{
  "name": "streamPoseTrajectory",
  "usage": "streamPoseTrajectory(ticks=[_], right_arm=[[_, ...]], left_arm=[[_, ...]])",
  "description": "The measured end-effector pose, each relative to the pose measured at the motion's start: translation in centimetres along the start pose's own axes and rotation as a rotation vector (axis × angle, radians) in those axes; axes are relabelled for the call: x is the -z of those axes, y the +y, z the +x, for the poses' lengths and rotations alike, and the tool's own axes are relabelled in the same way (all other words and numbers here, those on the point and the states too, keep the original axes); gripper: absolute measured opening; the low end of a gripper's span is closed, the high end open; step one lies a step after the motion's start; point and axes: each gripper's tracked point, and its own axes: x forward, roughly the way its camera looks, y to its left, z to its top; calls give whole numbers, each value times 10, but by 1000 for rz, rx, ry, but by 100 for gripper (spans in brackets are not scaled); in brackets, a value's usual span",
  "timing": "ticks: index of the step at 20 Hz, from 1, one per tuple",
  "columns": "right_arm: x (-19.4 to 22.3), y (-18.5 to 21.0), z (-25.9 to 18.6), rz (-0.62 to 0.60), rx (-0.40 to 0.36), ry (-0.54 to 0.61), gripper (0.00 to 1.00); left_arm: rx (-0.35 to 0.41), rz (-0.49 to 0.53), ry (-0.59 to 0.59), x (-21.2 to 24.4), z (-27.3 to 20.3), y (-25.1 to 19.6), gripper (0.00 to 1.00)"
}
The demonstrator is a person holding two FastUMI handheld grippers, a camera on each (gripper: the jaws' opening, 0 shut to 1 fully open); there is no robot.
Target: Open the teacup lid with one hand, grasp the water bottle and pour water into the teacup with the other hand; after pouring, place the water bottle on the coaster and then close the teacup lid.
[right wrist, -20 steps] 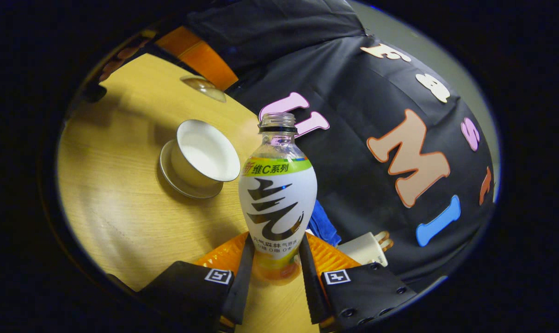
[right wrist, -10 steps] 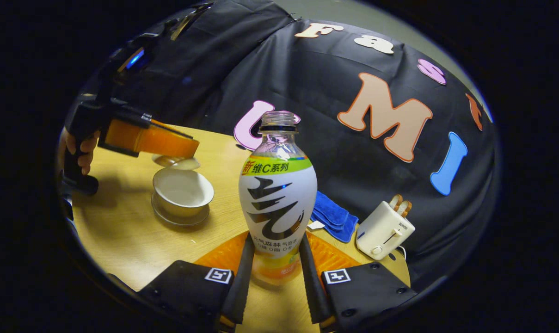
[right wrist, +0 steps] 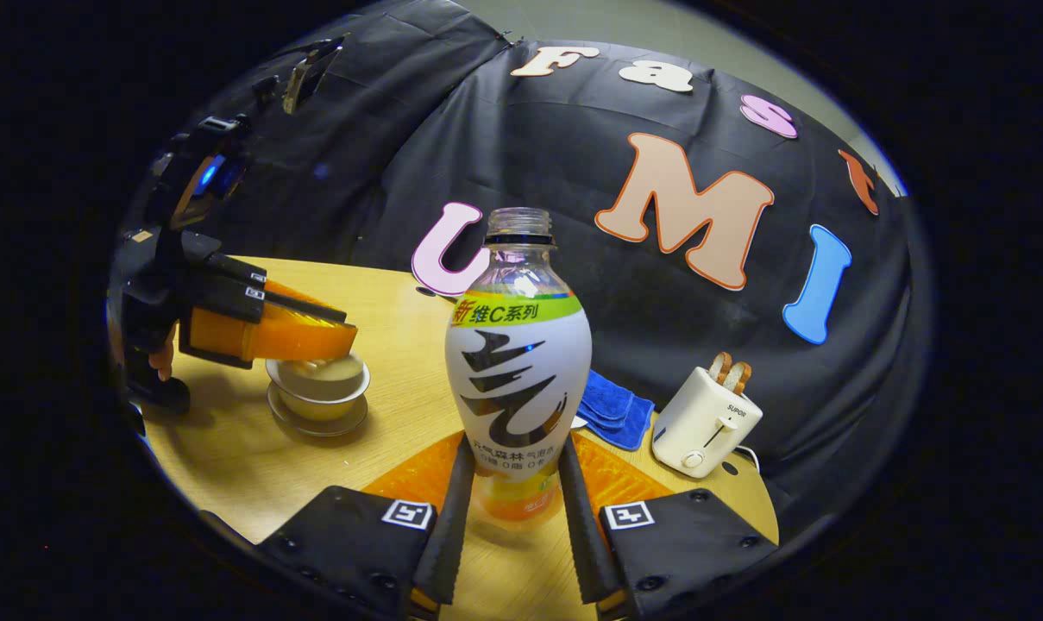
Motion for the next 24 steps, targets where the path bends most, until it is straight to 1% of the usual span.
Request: streamPoseTrajectory(ticks=[2, 3, 7, 8, 13, 14, 15, 17, 18, 20, 21, 22, 23, 24], right_arm=[[-1, -2, 0, 10, 8, -3, 59], [0, -1, 0, 15, 11, -4, 55], [-1, -7, 1, 37, 21, -10, 60], [-1, -7, 0, 43, 21, -10, 55], [1, -11, 7, 94, 21, 2, 55], [0, -13, 8, 110, 22, 2, 59], [0, -14, 8, 126, 24, 0, 59], [-3, -20, 11, 151, 45, -12, 57], [-5, -22, 13, 164, 56, -22, 55], [-10, -27, 21, 202, 63, -36, 55], [-9, -28, 24, 226, 61, -36, 59], [-9, -29, 27, 252, 63, -36, 55], [-8, -31, 32, 276, 65, -33, 55], [-10, -35, 38, 303, 70, -32, 57]], left_arm=[[3, 13, 4, 2, 1, -2, 22], [4, 16, 6, 3, 2, -4, 22], [1, 32, 4, 4, 1, -5, 22], [-3, 40, 4, 4, 1, -4, 23], [-4, 70, -3, 6, -1, -7, 28], [-5, 67, -7, 7, -1, -6, 30], [-2, 63, -11, 6, -2, -6, 31], [6, 64, -20, 3, -2, -9, 43], [7, 67, -26, 2, -3, -9, 59], [2, 78, -54, -6, -8, -8, 92], [0, 84, -72, -10, -10, -7, 92], [0, 90, -88, -15, -12, -7, 92], [-3, 97, -105, -19, -14, -8, 92], [-5, 102, -122, -23, -16, -7, 92]])
